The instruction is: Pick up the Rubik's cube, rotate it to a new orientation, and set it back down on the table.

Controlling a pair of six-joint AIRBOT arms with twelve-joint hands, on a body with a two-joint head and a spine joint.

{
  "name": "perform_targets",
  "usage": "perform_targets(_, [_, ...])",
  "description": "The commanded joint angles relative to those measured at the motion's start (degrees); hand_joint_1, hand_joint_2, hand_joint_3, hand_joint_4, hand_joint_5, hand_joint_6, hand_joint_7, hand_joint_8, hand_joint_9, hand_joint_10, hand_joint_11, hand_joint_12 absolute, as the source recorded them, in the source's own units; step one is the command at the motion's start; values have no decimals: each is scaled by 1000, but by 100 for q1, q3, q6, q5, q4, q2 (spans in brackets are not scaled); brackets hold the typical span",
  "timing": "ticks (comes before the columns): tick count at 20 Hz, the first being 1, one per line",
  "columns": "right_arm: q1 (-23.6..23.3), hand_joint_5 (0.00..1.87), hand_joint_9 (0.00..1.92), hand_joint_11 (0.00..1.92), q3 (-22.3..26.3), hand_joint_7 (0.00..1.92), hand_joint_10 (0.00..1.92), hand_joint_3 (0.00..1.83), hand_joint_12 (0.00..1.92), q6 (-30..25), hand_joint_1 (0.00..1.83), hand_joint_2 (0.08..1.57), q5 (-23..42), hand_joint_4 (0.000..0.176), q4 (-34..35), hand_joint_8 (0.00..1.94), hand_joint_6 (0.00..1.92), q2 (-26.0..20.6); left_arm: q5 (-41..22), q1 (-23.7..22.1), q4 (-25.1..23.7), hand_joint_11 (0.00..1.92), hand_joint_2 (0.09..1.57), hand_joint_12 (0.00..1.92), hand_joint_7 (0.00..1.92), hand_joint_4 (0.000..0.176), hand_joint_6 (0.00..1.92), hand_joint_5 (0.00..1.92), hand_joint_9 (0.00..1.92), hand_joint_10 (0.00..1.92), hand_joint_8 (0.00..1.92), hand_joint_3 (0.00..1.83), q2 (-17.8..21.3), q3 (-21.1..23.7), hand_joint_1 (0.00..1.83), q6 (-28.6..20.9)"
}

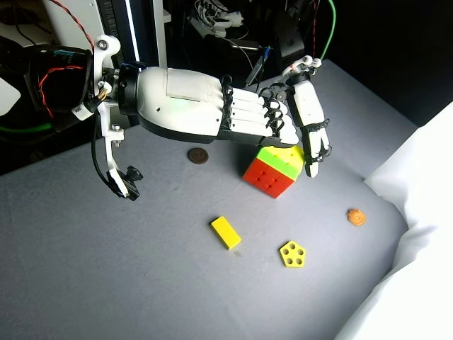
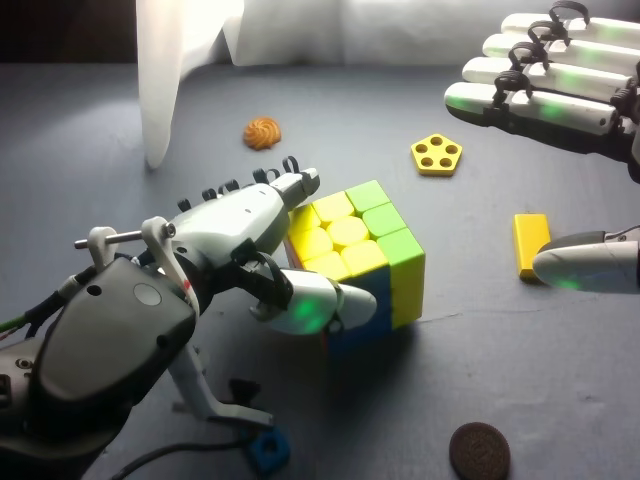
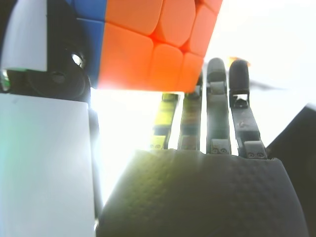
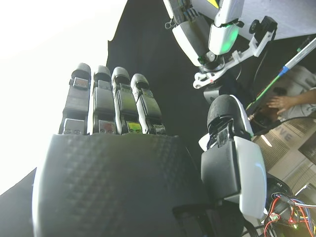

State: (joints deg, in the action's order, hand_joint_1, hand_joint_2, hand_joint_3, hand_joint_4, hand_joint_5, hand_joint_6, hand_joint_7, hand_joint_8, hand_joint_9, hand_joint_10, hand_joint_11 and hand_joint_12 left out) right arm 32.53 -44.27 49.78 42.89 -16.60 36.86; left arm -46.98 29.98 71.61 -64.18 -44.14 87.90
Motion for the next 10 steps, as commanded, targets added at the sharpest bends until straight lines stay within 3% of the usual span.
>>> perform_targets(1, [-44, 0, 0, 0, 22, 0, 0, 0, 0, 45, 0, 1209, 798, 0, 123, 0, 0, -35, -262, -70, -309, 0, 980, 552, 90, 0, 0, 3, 134, 4, 3, 0, -16, 21, 665, -21])
perform_targets(3, [-86, 0, 0, 0, 16, 0, 0, 0, 0, 58, 0, 1216, 838, 0, 111, 0, 0, -35, -264, -95, -309, 0, 962, 440, 54, 0, 0, 0, 93, 5, 4, 0, -14, 41, 660, 8])
perform_targets(6, [-118, 0, 0, 0, -89, 0, 0, 0, 0, 2, 0, 1210, 1065, 0, -491, 0, 0, 16, -267, -196, -316, 0, 909, 30, 0, 6, 0, 0, 1, 0, 0, 0, -9, 86, 569, 194])
perform_targets(8, [-136, 0, 0, 0, -206, 0, 0, 0, 0, -124, 0, 1211, 1224, 0, -959, 0, 0, 70, -267, -305, -367, 0, 837, 0, 0, 34, 0, 0, 0, 0, 0, 0, 3, 123, 461, 361])
perform_targets(10, [-217, 0, 0, 0, -288, 0, 0, 0, 0, -158, 0, 1211, 1328, 0, -1231, 0, 0, 105, -266, -422, -413, 0, 820, 0, 0, 36, 0, 0, 0, 0, 0, 0, 22, 171, 459, 596])
